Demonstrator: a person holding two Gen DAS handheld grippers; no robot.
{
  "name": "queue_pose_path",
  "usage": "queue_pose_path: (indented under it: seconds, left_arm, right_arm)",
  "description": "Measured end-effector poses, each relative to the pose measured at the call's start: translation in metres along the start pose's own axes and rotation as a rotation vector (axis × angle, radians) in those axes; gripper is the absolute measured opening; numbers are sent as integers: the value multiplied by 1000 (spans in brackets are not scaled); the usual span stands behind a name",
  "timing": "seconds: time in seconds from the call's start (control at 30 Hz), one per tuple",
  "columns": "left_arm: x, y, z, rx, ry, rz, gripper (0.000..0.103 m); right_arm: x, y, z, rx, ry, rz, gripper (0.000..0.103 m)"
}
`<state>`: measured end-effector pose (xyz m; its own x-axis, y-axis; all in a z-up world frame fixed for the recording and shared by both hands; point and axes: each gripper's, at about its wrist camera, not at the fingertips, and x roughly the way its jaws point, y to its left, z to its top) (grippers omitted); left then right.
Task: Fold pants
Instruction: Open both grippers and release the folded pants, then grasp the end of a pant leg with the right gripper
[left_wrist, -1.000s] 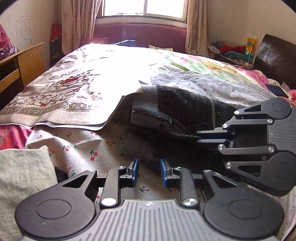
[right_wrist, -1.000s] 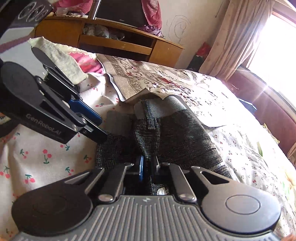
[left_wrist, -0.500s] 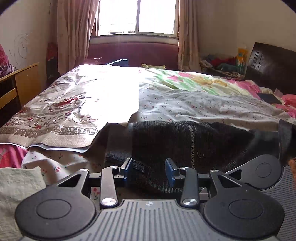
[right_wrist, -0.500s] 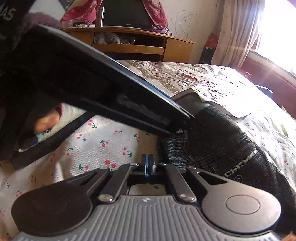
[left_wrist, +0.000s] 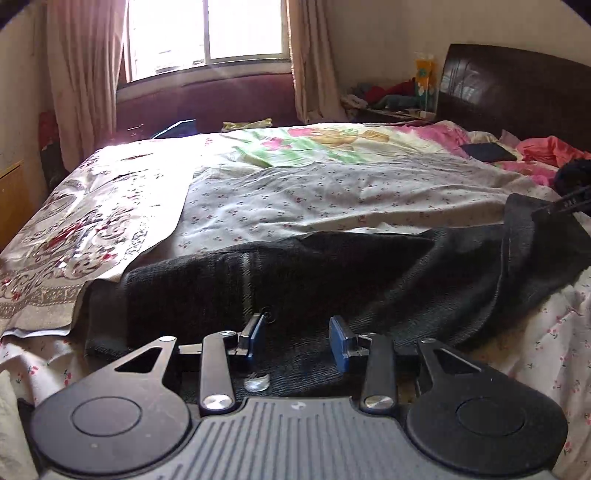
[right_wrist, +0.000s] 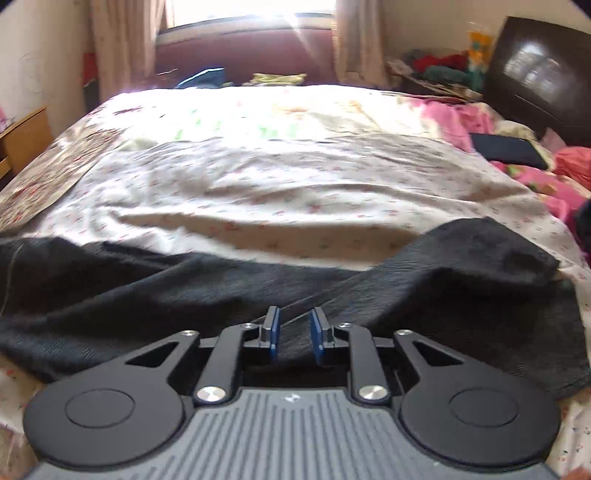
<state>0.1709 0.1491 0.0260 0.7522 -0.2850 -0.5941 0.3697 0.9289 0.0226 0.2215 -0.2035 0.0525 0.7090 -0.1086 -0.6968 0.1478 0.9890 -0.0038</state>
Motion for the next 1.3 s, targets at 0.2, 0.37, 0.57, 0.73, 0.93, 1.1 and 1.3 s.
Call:
queue_pose_path:
  seconds: [0.2, 0.37, 0.57, 0.73, 0.93, 1.1, 1.3]
  left_arm:
    - [74, -110, 39, 74, 7, -267, 51]
    - [116, -167, 48, 78, 79, -381, 51]
    - [126, -192, 39, 130, 128, -341, 51]
    - [104, -197, 46, 132, 124, -302, 49]
    - [80, -215, 42, 199, 104, -303, 49]
    - [84, -230, 30, 230, 143, -327, 49]
    - [84, -233, 21, 267, 162, -330, 49]
  right_arm:
    - [72, -81, 63, 275, 36, -183, 53]
    - [138, -92, 69, 298, 220, -300, 60]
    - [142, -119, 57, 410, 191, -196, 14]
    - [44, -155, 53, 535, -1, 24, 1]
    - [-41, -196, 14, 616, -126, 129, 1]
    - [-49, -220, -63, 707, -67, 76, 0]
    - [-43, -250, -125, 834, -26, 11, 8]
